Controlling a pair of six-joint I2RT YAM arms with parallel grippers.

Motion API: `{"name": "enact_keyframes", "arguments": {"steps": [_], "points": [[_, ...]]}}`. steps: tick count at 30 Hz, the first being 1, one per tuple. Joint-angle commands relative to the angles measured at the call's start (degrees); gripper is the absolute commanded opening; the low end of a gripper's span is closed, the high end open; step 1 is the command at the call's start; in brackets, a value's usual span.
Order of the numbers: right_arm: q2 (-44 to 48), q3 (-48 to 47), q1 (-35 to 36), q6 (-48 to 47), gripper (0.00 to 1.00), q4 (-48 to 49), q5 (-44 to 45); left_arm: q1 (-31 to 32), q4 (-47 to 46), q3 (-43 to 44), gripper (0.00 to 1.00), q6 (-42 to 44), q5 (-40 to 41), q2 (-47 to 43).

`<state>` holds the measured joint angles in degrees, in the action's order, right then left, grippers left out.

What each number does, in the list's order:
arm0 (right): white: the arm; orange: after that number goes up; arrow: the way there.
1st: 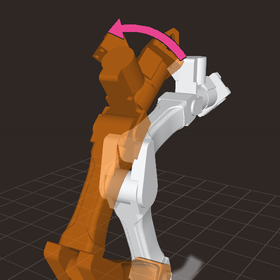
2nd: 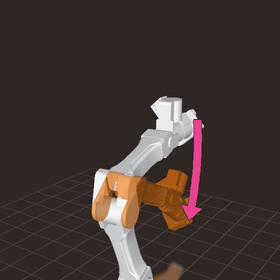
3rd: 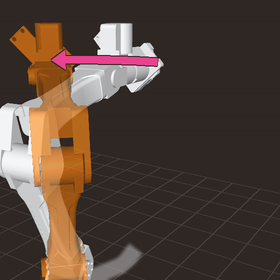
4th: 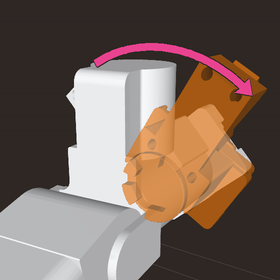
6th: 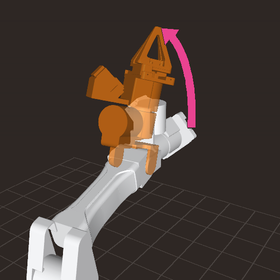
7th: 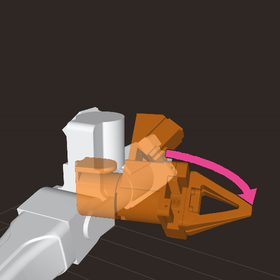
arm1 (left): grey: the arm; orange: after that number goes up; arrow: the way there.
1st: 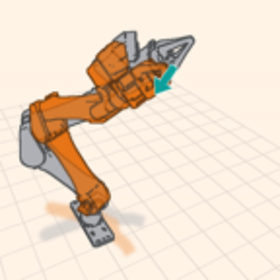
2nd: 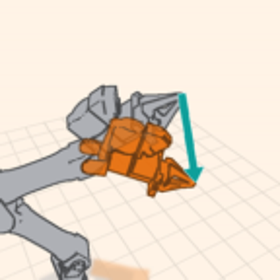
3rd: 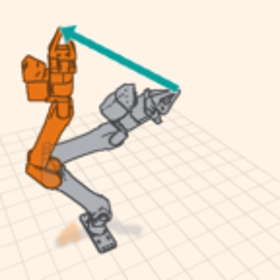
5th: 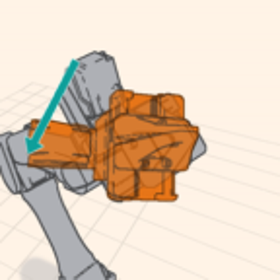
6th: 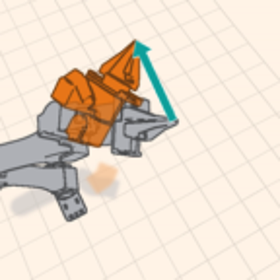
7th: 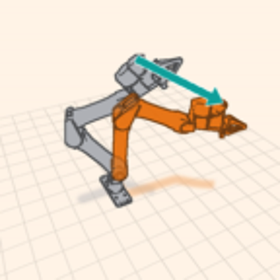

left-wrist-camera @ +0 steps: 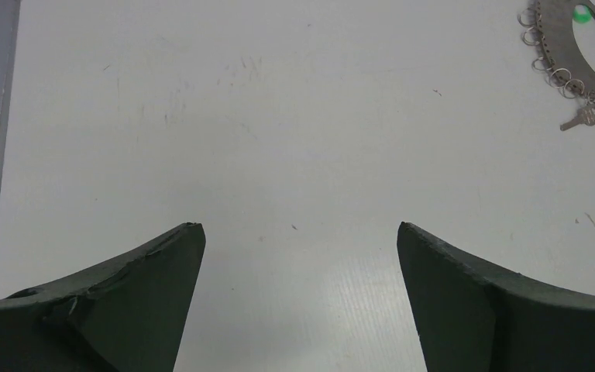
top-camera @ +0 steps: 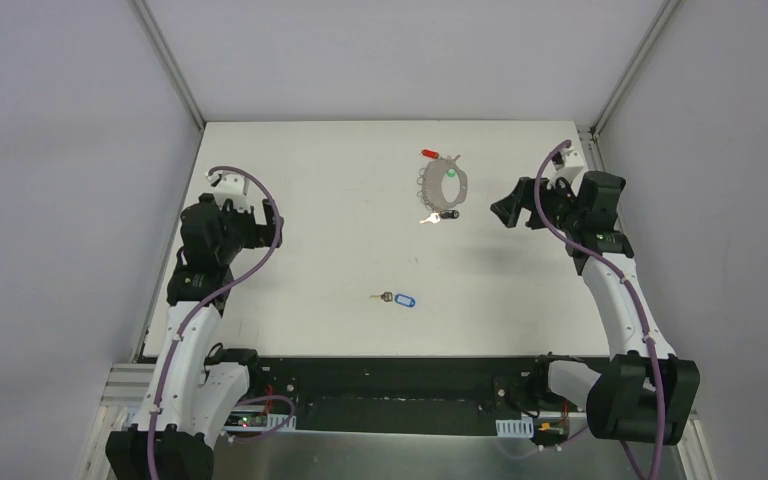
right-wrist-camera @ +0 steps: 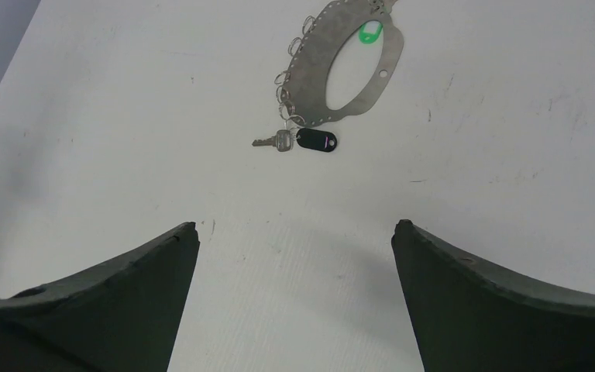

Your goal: Put the keys on the keyring

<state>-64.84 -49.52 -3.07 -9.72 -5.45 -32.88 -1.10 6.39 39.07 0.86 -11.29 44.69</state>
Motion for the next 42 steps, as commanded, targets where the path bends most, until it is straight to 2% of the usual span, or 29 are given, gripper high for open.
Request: {"name": "enact_keyframes", "arguments": {"steps": [1, 7, 12, 15, 17, 21, 27, 31, 36, 39, 42], "points": [[0.85, -2.03, 0.08, -1.24, 1.00, 0.35, -2.71, 0.32, -2.69, -0.82, 0.99, -0.50, 0.44, -0.03], [0.50, -2.07, 0.08, -1.07, 1.00, 0.63, -0.86, 0.31, -2.44, -0.92, 1.00, -0.51, 0.48, 0.11], [0.49, -2.13, -0.15, -0.18, 1.00, 1.57, 4.17, 0.24, -0.67, -0.06, 1.00, -0.66, 0.25, 0.75], [-0.08, -3.04, 0.05, -2.92, 1.00, -0.36, 0.83, 0.25, 2.40, 1.77, 0.99, -0.40, 0.04, 1.45], [-1.33, -4.08, 1.98, -2.92, 1.00, -0.89, 2.94, 0.23, 4.31, 3.04, 1.00, 0.61, -1.03, 2.36], [-5.53, -5.59, 10.92, -7.12, 1.00, -0.21, 15.20, 0.22, 5.41, 3.78, 1.00, 2.22, -2.34, 6.55], [-19.47, -13.32, 22.66, -11.05, 1.00, -0.75, 26.37, 0.24, 10.96, 8.50, 1.00, 4.71, -0.62, 13.55], [-31.45, -21.56, 26.45, -11.19, 1.00, -1.84, 30.09, 0.23, 11.20, 8.17, 0.96, 5.60, -0.66, 13.74], [-45.91, -34.04, 28.26, -10.32, 0.89, -5.94, 31.18, 0.23, 11.45, 8.16, 0.95, 5.88, -1.16, 12.76], [-52.03, -40.67, 29.07, -10.75, 0.79, -9.58, 31.13, 0.23, 11.72, 8.59, 0.95, 5.40, -2.13, 12.80], [-56.09, -45.02, 29.89, -11.70, 0.74, -11.66, 32.27, 0.29, 12.14, 8.82, 0.95, 5.32, -3.01, 12.96]]}}
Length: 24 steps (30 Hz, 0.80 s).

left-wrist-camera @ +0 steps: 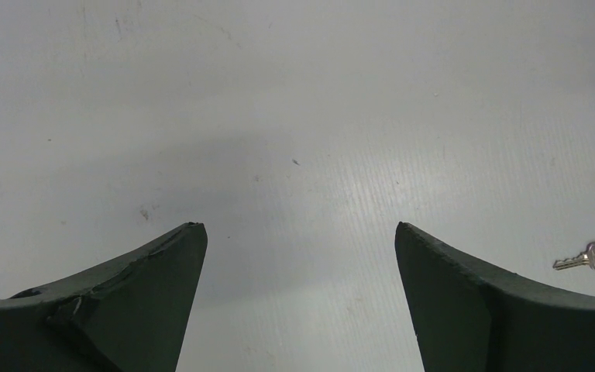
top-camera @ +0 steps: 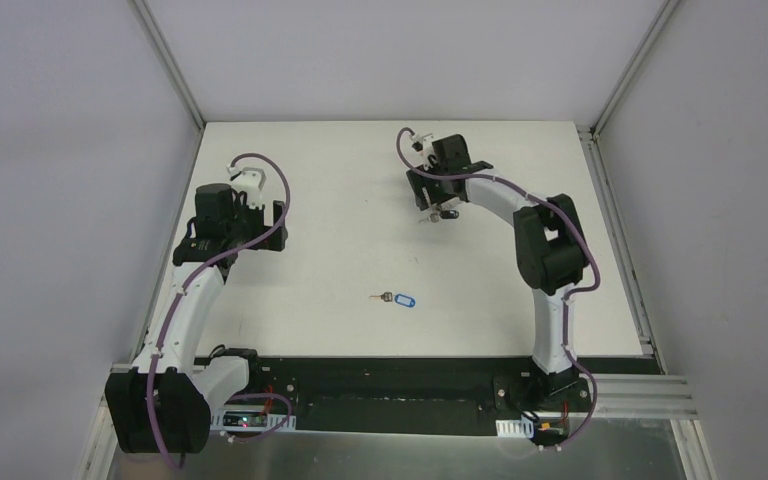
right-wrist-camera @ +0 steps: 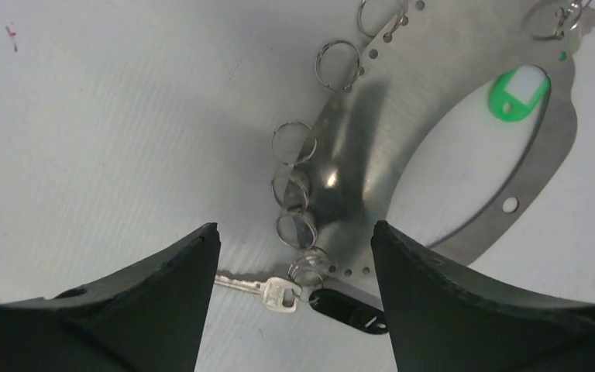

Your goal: Put the keys on the keyring

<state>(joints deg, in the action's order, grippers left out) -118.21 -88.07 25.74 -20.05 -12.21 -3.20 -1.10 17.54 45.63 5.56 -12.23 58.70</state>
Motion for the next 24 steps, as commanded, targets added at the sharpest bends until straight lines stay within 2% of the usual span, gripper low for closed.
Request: {"name": "enact_keyframes", "arguments": {"steps": [1, 5, 8, 16, 21, 24], "points": [[-3.87, -7.48, 1.34, -1.77, 0.73, -5.37, 2.82, 0.32, 0.96, 2.20, 0.95, 0.62, -2.25, -1.12], [-7.58, -11.43, 1.97, -2.52, 0.68, -6.57, 5.94, 0.28, 0.82, 2.05, 0.95, 0.61, -2.53, -1.29], [-9.83, -13.56, 2.22, -2.86, 0.61, -7.14, 6.82, 0.23, 1.21, 2.26, 0.94, 0.61, -2.83, -1.30], [-10.29, -11.66, 2.83, -4.10, 0.46, -7.47, 7.80, 0.23, 1.01, 1.92, 0.94, 0.83, -3.31, -1.86], [-8.67, -9.83, 3.22, -4.12, 0.29, -7.65, 7.28, 0.22, 1.27, 2.00, 0.93, 0.75, -3.84, -2.17], [-5.72, -6.20, 3.20, -4.03, 0.14, -7.16, 6.99, 0.24, 1.14, 1.92, 0.93, 0.73, -4.00, -2.41]]}}
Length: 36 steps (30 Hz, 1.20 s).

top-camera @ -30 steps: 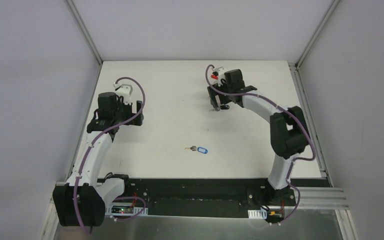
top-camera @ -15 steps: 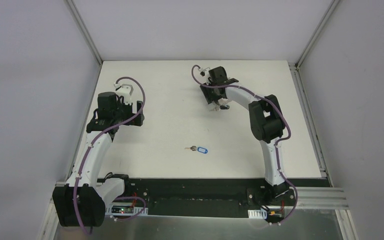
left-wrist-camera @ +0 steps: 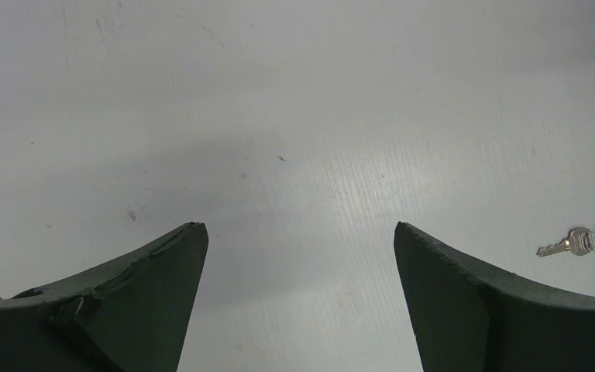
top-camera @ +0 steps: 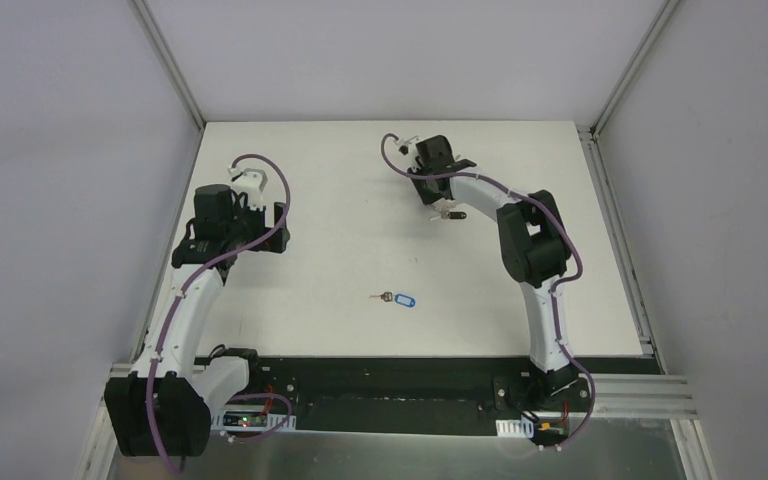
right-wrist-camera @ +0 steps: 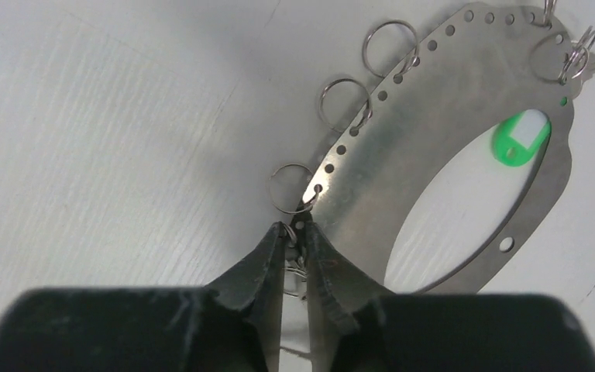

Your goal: Put the keys on the keyring

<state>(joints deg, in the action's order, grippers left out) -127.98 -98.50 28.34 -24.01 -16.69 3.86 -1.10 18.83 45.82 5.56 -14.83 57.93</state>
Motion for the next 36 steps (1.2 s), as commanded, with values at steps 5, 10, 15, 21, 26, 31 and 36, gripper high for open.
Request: {"name": "enact_keyframes", "arguments": {"steps": [5, 10, 15, 21, 26, 31, 36], "points": [[11.69, 13.10, 0.64, 0.83, 0.00, -2.77, -1.72, 0.22, 0.28, 1.98, 0.94, 0.89, -1.75, -1.71], [22.08, 24.17, 0.64, 1.35, 0.00, -5.80, -8.44, 0.23, 0.46, 2.02, 0.94, 1.22, -1.77, -2.03], [32.38, 34.20, 0.63, 0.58, 0.03, -9.27, -12.68, 0.23, 0.27, 1.82, 0.93, 1.33, -2.12, -2.03], [38.79, 36.40, 0.65, -1.61, 0.41, -10.42, -11.82, 0.22, 0.07, 1.81, 0.94, 1.15, -2.85, -0.89], [36.14, 33.07, 0.60, -3.15, 0.50, -8.10, -8.53, 0.23, 0.23, 1.84, 0.95, 1.30, -2.84, -0.66], [29.08, 28.81, 0.61, -6.14, 0.49, -7.49, -5.49, 0.24, 0.40, 1.81, 0.95, 1.63, -2.65, -1.40], [25.04, 26.59, 0.63, -10.67, 0.47, -9.17, -5.26, 0.23, 0.49, 1.64, 0.95, 1.77, -2.74, -1.85]]}}
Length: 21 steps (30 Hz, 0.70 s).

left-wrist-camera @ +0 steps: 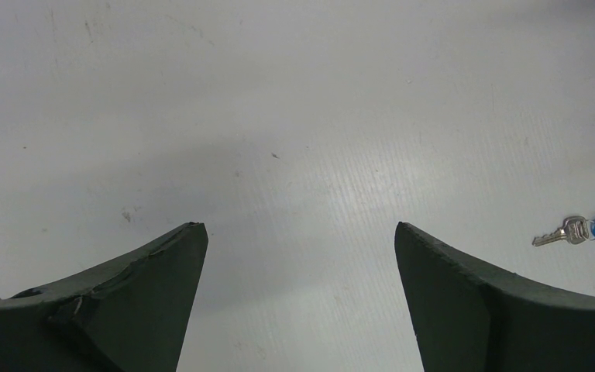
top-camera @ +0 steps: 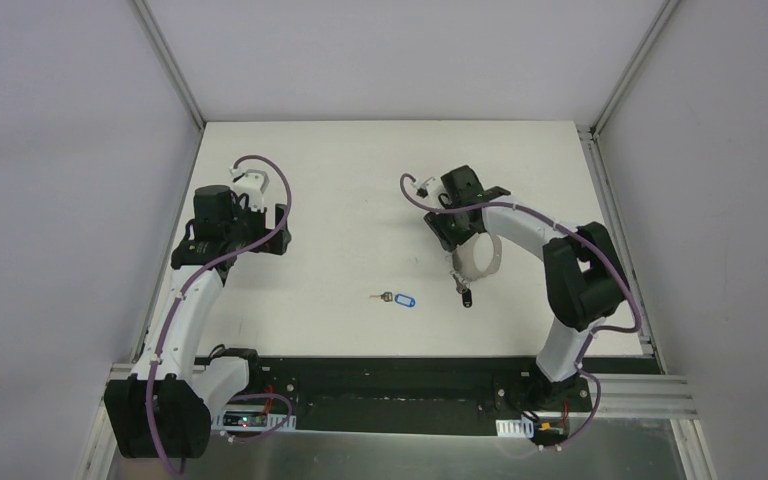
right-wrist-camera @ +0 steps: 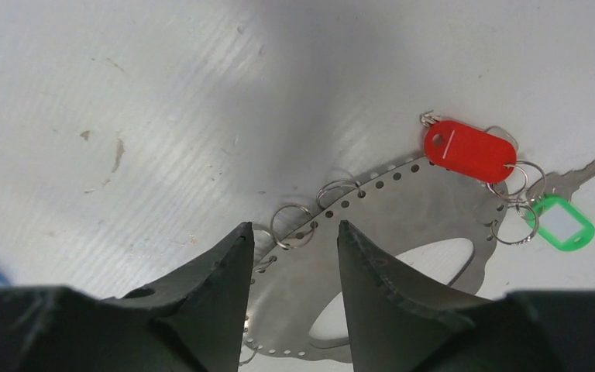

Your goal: Put the keys on the keyring

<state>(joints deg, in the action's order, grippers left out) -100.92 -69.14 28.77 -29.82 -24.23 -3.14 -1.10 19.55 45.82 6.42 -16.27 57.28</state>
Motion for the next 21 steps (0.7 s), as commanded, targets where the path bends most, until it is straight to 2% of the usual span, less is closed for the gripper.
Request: {"name": "enact_keyframes", "arguments": {"steps": [1, 13, 21], "points": [[-2.48, -3.17, 0.18, -5.81, 0.46, -2.08, 1.80, 0.23, -0.29, 1.58, 0.95, 0.92, -1.36, -1.20], [-6.55, -5.37, 1.78, -11.58, 0.43, -7.18, 2.78, 0.22, -0.39, 1.43, 0.95, 1.00, -1.72, -0.53], [-6.20, -3.79, 2.98, -12.89, 0.42, -6.70, 2.78, 0.27, -0.39, 1.42, 0.95, 1.14, -1.88, -0.66]]}}
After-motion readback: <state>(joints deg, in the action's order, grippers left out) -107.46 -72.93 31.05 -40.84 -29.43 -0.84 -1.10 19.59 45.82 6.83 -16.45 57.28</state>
